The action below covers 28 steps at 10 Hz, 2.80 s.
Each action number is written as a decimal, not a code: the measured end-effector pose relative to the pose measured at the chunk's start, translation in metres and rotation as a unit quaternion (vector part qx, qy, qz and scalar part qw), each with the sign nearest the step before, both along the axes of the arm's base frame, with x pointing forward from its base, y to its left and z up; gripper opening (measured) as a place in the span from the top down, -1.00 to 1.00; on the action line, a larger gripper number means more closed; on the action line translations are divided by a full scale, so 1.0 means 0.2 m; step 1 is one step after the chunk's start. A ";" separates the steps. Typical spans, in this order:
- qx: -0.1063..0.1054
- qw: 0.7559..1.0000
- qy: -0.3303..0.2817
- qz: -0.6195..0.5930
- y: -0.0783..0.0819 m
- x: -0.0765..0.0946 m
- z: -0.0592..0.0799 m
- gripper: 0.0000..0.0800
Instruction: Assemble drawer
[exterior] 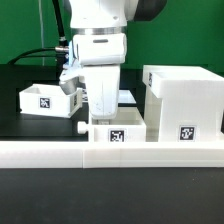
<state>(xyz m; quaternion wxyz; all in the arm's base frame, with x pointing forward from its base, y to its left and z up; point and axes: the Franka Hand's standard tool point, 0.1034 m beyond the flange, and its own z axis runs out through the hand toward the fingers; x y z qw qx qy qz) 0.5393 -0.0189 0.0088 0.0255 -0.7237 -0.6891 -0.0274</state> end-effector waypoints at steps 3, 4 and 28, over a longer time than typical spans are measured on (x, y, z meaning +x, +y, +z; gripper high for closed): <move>0.000 1.000 0.026 0.002 0.00 -0.02 0.00 0.90; 0.000 1.000 0.025 0.004 0.00 -0.01 0.00 0.90; 0.000 0.999 -0.015 0.031 0.14 0.04 -0.01 0.90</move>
Offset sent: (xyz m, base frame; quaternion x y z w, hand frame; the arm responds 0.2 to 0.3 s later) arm 0.0053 0.0017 0.0020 0.0193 -0.0190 -0.0549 0.9981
